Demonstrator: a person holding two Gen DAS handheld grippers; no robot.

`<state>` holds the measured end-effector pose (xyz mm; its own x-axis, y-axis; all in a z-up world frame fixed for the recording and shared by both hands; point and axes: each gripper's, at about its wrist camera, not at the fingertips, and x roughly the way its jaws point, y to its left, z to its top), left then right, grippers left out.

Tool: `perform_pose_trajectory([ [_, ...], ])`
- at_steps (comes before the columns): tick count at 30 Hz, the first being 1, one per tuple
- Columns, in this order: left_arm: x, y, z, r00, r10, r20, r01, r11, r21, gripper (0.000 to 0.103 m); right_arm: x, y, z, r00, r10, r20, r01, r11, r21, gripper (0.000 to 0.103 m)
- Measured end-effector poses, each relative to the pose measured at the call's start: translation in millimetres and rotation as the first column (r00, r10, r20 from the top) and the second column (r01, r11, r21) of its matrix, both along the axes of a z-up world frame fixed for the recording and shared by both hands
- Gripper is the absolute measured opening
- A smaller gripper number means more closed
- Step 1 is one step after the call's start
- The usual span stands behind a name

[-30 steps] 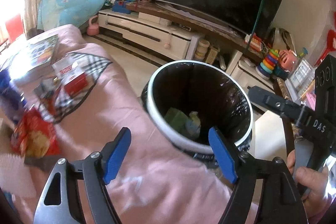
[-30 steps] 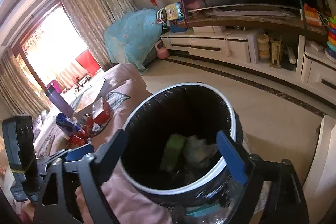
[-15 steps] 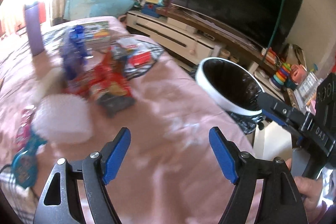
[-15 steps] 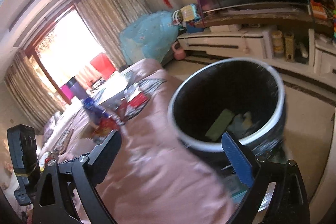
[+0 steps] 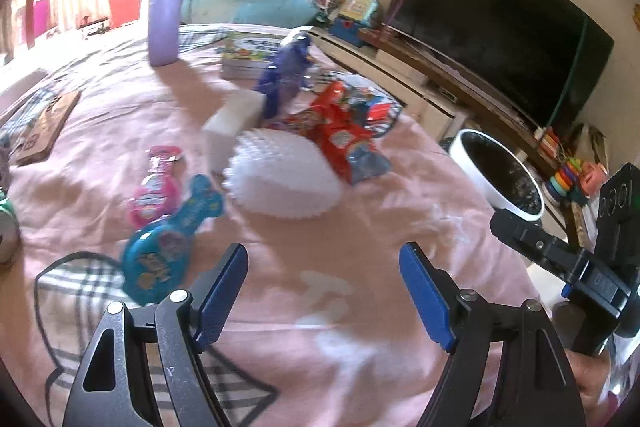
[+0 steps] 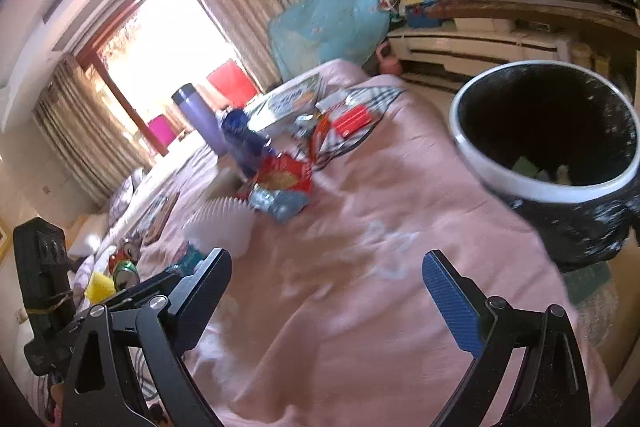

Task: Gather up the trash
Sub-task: 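Grasp the white mesh net with the left gripper while the right gripper grasps the red chip bag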

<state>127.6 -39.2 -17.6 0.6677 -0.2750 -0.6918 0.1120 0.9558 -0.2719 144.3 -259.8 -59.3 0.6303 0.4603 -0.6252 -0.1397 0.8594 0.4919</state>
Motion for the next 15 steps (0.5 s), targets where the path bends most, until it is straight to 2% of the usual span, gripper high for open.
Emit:
perform_pose_trajectory([
  [8,11.7,18.7,-0.5,0.999,0.047,-0.006,-0.047,0.999,0.005,0.078,14.3,26.5,-2.1,0.999,0.040,-0.004,-0.040,0.999,-0.035,0.097],
  [15,43.6,24.2,-8.4,0.997,0.074,-0.029,-0.073,0.997,0.034,0.076,42.2,40.7,-3.7,0.997,0.075,-0.010,-0.076,0.991,-0.107,0.093],
])
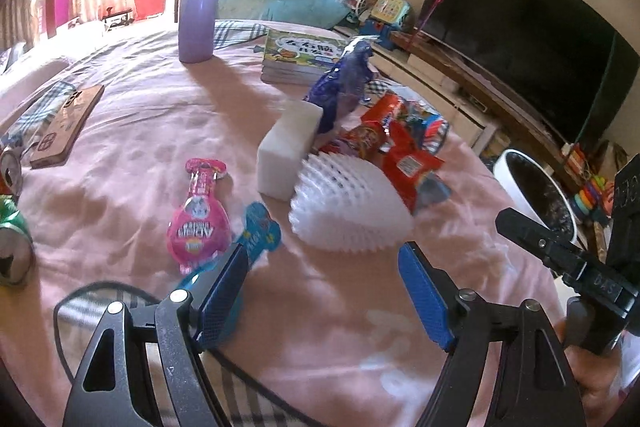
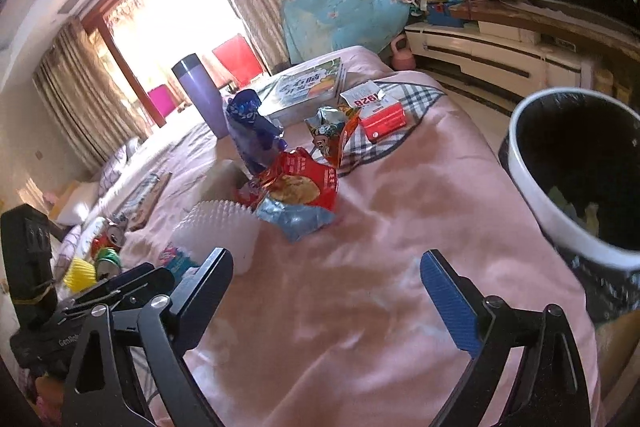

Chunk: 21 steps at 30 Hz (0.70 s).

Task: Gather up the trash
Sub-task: 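Grasp the white mesh net with the left gripper while the right gripper grasps the red chip bag, then carry net and chip bag over the trash bin and release both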

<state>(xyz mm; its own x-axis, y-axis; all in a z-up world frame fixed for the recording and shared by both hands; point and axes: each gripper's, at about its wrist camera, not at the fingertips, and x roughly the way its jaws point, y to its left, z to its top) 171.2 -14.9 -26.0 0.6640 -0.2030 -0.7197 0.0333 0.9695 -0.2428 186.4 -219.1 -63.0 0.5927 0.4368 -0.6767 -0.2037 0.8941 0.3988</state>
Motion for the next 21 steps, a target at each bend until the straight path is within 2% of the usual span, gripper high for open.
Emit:
perform_pose_trajectory([
  [5,28.2,-8.1,-8.5,1.000,-0.021,-0.018,0.022,0.999,0.045,0.076,26.1,15.0,-9.0,0.998,0.052,-0.033,-0.054,0.996,-0.065,0.079],
  [8,43.8,-11.0,-13.9,0.999,-0.036,-0.021,0.037,0.999,0.039,0.071,42.0,24.2,-17.0,0.996,0.079,-0.049,-0.084,0.991,-0.103,0.069],
  [10,52.8,-14.8,-16.6,0.999,-0.050,-0.020,0.050,0.998,0.034,0.060,51.4,28.4,-21.8,0.994,0.097,-0.057,-0.103,0.987,-0.121,0.063],
  [11,56.1,-15.9,-18.3,0.998,-0.056,-0.021,0.057,0.998,0.032,0.055,56.4,31.3,-24.4,0.992,0.106,-0.061,-0.114,0.985,-0.129,0.056],
  [12,59.8,-17.3,-21.0,0.997,-0.067,-0.024,0.067,0.997,0.026,0.044,61.2,34.3,-27.6,0.991,0.117,-0.066,-0.125,0.983,-0.134,0.050],
  [13,62.5,-18.9,-22.5,0.997,-0.074,-0.026,0.075,0.997,0.025,0.035,65.0,36.5,-30.7,0.989,0.128,-0.075,-0.137,0.982,-0.133,0.033],
  [14,64.7,-20.8,-23.3,0.996,-0.082,-0.025,0.083,0.996,0.026,0.032,66.7,37.4,-32.6,0.987,0.136,-0.081,-0.146,0.981,-0.130,0.016],
  [15,65.6,-21.7,-23.1,0.996,-0.088,-0.020,0.089,0.996,0.025,0.025,66.9,37.3,-33.2,0.987,0.139,-0.082,-0.149,0.980,-0.128,0.010],
  [16,66.0,-22.9,-22.5,0.995,-0.094,-0.014,0.094,0.995,0.025,0.020,65.2,35.8,-33.0,0.987,0.141,-0.078,-0.150,0.981,-0.120,0.006],
  [21,56.4,-27.0,-17.0,0.994,-0.109,0.008,0.109,0.994,-0.008,0.009,50.6,17.5,-22.6,0.993,0.114,-0.044,-0.117,0.990,-0.080,0.002],
])
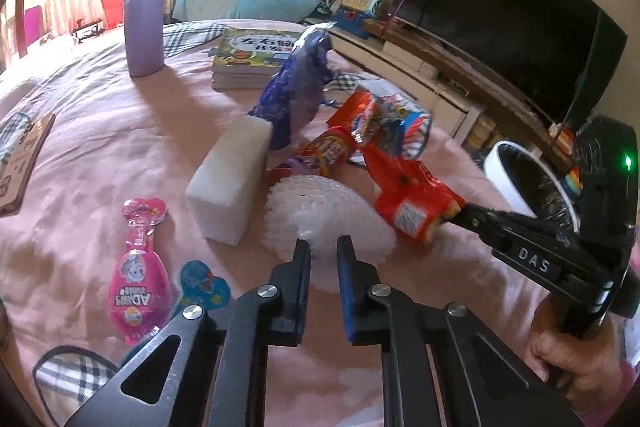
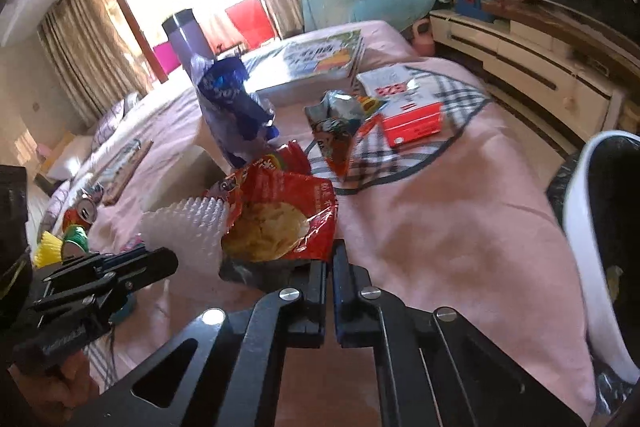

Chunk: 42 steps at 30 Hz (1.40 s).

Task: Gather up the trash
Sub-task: 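Carry net and chip bag over the trash bin and release both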

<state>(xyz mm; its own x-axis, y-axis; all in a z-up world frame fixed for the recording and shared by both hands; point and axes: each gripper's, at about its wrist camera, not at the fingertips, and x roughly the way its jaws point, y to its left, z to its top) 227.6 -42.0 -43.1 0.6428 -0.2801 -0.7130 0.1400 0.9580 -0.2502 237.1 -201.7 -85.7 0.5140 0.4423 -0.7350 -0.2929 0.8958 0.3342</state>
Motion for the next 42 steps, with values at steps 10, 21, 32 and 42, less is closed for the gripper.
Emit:
perform_pose_trajectory([
  [10,-26.2,-35.5,16.0,0.995,-0.095,0.039,0.097,0.995,-0.039,0.008,-35.2,-61.8,27.8,0.993,-0.111,0.050,0.108,0.992,0.060,0.001],
  [21,-23.2,-95.6,35.2,0.973,-0.221,0.073,0.224,0.973,-0.049,0.008,-63.4,-146.4,43.4,0.956,-0.282,0.080,0.279,0.959,0.056,0.001],
  [32,5.1,-161.5,36.9,0.946,-0.308,0.096,0.310,0.951,0.001,0.008,-66.5,-209.0,46.2,0.914,-0.394,0.092,0.391,0.919,0.049,0.001],
  [42,31.2,-197.9,28.4,0.940,-0.335,0.068,0.335,0.942,0.009,0.009,-61.2,-232.1,37.2,0.899,-0.431,0.078,0.431,0.902,0.023,0.001],
])
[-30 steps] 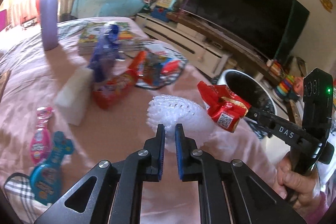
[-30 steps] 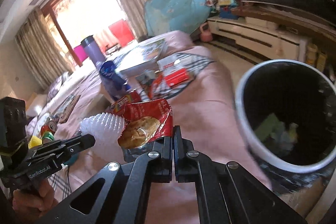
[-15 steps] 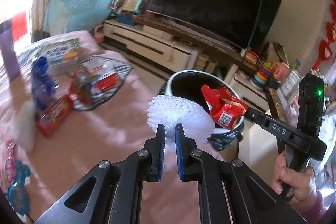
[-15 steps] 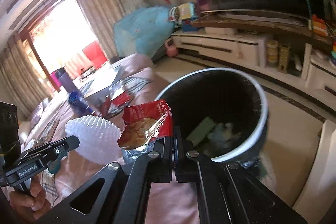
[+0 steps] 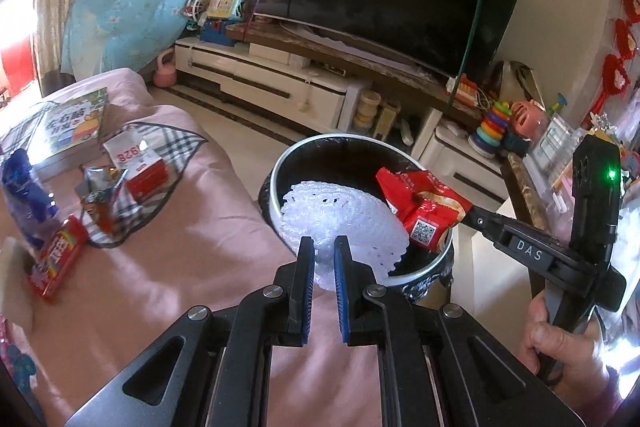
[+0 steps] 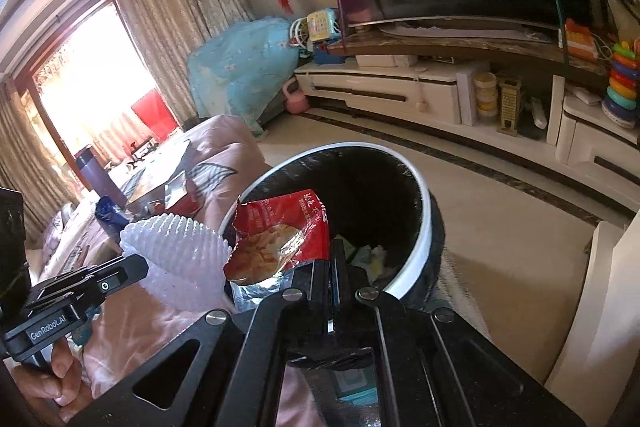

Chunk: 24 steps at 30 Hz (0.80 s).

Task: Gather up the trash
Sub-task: 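Carry net and chip bag over the trash bin and release both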

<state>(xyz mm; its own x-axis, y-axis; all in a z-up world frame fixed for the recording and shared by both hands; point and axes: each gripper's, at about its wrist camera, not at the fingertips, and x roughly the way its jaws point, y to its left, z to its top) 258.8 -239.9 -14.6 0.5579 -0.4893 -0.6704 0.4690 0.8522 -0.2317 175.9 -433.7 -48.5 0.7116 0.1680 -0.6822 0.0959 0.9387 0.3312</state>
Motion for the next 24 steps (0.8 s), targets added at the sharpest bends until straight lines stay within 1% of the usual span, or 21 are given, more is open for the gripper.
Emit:
perform_pose_trajectory([
  [5,13.1,-13.0,-2.3,1.000,-0.008,-0.009,0.008,1.000,0.003,0.010,8.2,-7.4,-4.4,1.000,0.001,-0.025,-0.002,1.000,-0.020,0.001],
  [13,36.2,-35.5,-7.9,1.000,-0.016,-0.021,0.016,1.000,0.016,0.010,26.7,-9.0,-5.8,0.998,0.020,-0.059,-0.025,0.996,-0.084,0.001],
  [14,39.4,-39.1,-9.5,0.999,-0.016,-0.028,0.017,1.000,0.021,0.012,29.3,-8.5,-6.8,0.998,0.023,-0.067,-0.030,0.995,-0.094,0.004],
  [15,42.8,-41.8,-11.8,0.999,-0.016,-0.042,0.018,1.000,0.025,0.019,32.1,-7.9,-8.3,0.997,0.029,-0.077,-0.037,0.994,-0.100,0.006],
  [16,45.4,-42.5,-13.9,0.999,-0.011,-0.054,0.012,1.000,0.025,0.028,33.6,-7.8,-8.8,0.996,0.030,-0.082,-0.038,0.994,-0.106,0.006],
  [17,47.2,-43.5,-13.7,0.998,-0.002,-0.059,0.004,1.000,0.027,0.033,34.6,-7.1,-9.5,0.996,0.030,-0.086,-0.040,0.992,-0.116,0.008],
  [18,47.0,-43.8,-13.5,0.998,0.003,-0.058,-0.002,1.000,0.027,0.044,36.1,-7.0,-10.2,0.995,0.031,-0.093,-0.042,0.991,-0.125,0.010],
  [19,46.7,-43.3,-13.2,0.998,0.009,-0.054,-0.008,1.000,0.025,0.050,36.6,-7.0,-10.7,0.995,0.032,-0.097,-0.044,0.991,-0.129,0.016],
  [20,46.4,-42.6,-12.6,0.998,0.013,-0.053,-0.012,1.000,0.022,0.050,35.1,-6.4,-10.6,0.995,0.037,-0.097,-0.049,0.991,-0.127,0.029],
  [22,44.0,-39.8,-14.0,0.998,0.015,-0.061,-0.014,1.000,0.018,0.051,31.4,-5.4,-9.0,0.995,0.041,-0.088,-0.052,0.991,-0.126,0.041],
  [24,40.8,-36.9,-15.1,0.998,0.022,-0.065,-0.021,1.000,0.019,0.052,27.4,-4.5,-7.3,0.996,0.045,-0.083,-0.055,0.990,-0.130,0.044],
])
